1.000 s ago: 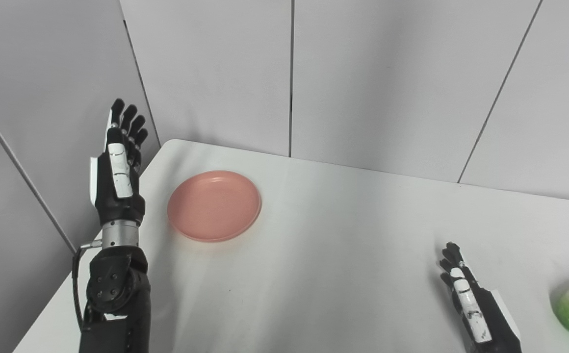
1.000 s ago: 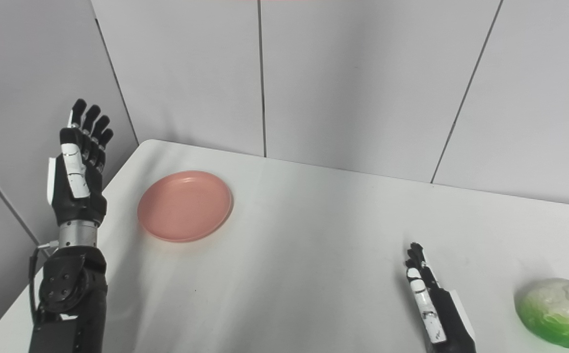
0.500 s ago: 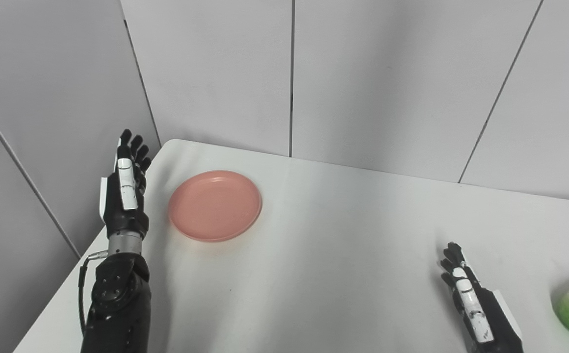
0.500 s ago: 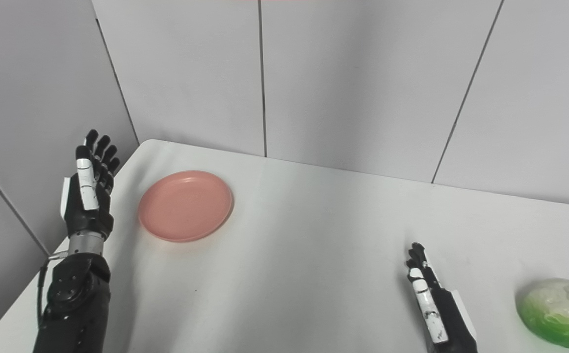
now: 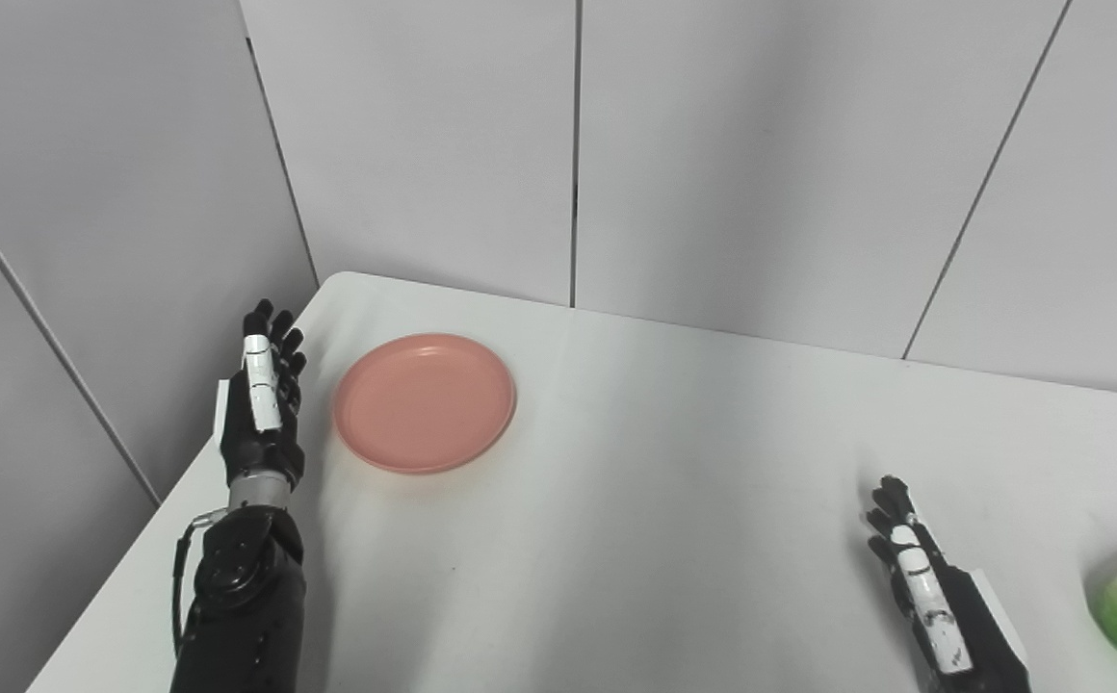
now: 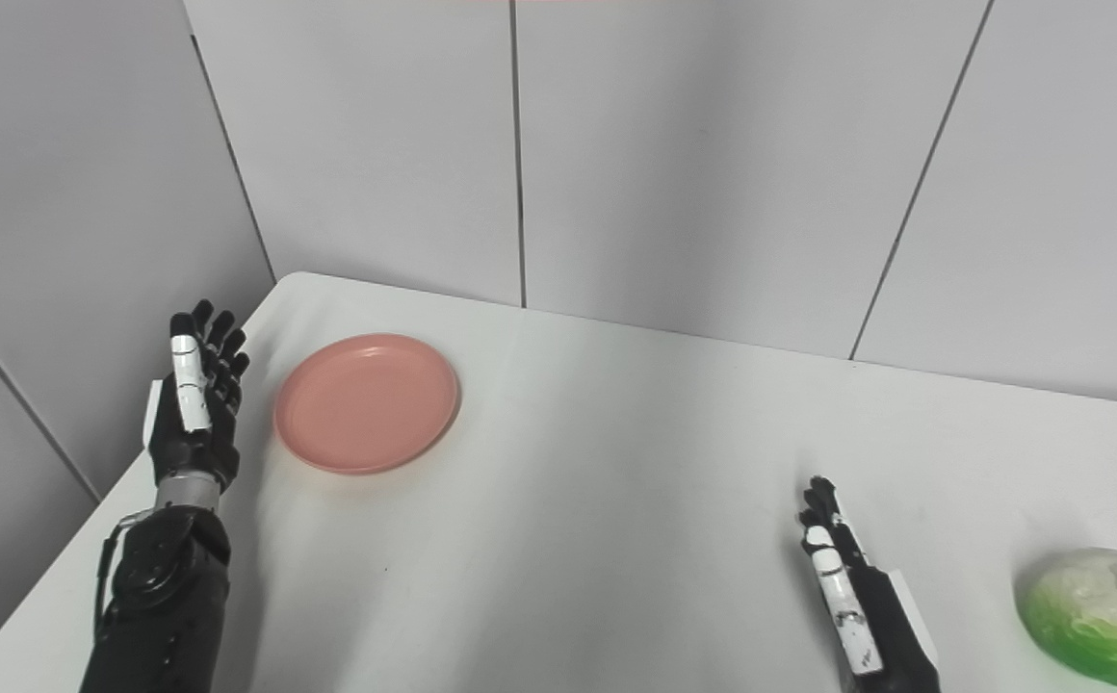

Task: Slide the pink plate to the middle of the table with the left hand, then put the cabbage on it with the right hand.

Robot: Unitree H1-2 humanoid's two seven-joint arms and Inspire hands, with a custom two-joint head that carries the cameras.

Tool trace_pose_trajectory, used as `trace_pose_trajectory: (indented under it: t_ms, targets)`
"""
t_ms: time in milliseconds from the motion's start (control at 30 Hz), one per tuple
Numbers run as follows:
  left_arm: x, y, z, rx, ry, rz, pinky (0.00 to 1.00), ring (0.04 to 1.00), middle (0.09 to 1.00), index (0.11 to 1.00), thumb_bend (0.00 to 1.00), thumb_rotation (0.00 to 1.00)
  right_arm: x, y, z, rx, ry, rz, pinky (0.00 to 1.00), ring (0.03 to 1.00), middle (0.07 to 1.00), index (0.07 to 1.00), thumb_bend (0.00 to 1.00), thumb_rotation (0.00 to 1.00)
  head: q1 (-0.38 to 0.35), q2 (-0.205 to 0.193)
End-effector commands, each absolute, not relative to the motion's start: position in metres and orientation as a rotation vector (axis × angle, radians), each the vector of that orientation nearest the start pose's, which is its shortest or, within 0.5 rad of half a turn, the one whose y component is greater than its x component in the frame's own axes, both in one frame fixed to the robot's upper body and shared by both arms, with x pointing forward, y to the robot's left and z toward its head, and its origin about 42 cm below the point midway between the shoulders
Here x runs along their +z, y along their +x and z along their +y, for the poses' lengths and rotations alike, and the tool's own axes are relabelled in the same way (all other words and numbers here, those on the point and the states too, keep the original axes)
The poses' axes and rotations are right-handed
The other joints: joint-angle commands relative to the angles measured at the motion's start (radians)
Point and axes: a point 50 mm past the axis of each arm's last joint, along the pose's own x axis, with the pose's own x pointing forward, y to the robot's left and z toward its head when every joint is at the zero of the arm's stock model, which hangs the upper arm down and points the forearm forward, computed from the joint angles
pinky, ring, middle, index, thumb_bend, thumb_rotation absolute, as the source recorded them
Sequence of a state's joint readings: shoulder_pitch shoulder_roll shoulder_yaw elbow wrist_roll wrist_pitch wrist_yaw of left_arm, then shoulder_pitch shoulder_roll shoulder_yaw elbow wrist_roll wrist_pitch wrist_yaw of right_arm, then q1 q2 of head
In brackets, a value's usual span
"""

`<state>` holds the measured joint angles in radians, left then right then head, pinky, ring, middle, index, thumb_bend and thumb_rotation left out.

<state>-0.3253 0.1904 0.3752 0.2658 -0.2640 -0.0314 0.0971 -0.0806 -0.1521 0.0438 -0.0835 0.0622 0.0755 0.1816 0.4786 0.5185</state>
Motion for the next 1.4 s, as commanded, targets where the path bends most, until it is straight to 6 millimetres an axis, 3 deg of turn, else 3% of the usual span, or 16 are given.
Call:
trace_pose_trajectory:
  t_ms: [0, 333, 833, 1033, 1233, 1367]
  targets:
    - [0.170, 0.384, 0.372, 0.396, -0.174, -0.215, 1.00, 0.985, 0.982, 0.979, 0.77, 1.00, 0.145, 0.311, -0.232, 0.248, -0.110, -0.100, 1.00, 1.000, 1.000, 1.000, 0.13, 1.00, -0.001, 0.000]
    - [0.149, 0.392, 0.377, 0.428, -0.159, -0.133, 0.98, 0.951, 0.952, 0.952, 0.79, 1.00, 0.146, 0.311, -0.233, 0.239, -0.122, -0.102, 1.00, 1.000, 1.000, 1.000, 0.13, 1.00, -0.004, 0.004]
    - [0.126, 0.398, 0.376, 0.387, -0.178, -0.062, 0.99, 0.980, 0.964, 0.947, 0.82, 1.00, 0.146, 0.311, -0.235, 0.247, -0.134, -0.107, 1.00, 1.000, 1.000, 1.000, 0.13, 1.00, -0.001, 0.010]
    - [0.122, 0.403, 0.364, 0.348, -0.173, -0.026, 0.97, 0.960, 0.953, 0.938, 0.85, 1.00, 0.146, 0.312, -0.237, 0.246, -0.151, -0.110, 1.00, 1.000, 1.000, 1.000, 0.17, 1.00, -0.007, 0.012]
    - [0.127, 0.404, 0.344, 0.292, -0.208, -0.021, 0.96, 0.938, 0.932, 0.927, 0.82, 1.00, 0.147, 0.311, -0.235, 0.246, -0.144, -0.113, 1.00, 1.000, 1.000, 1.000, 0.14, 1.00, -0.029, 0.019]
    - [0.129, 0.401, 0.332, 0.233, -0.205, -0.006, 0.95, 0.945, 0.936, 0.933, 0.84, 1.00, 0.147, 0.311, -0.233, 0.245, -0.154, -0.106, 1.00, 1.000, 1.000, 1.000, 0.18, 1.00, -0.043, 0.024]
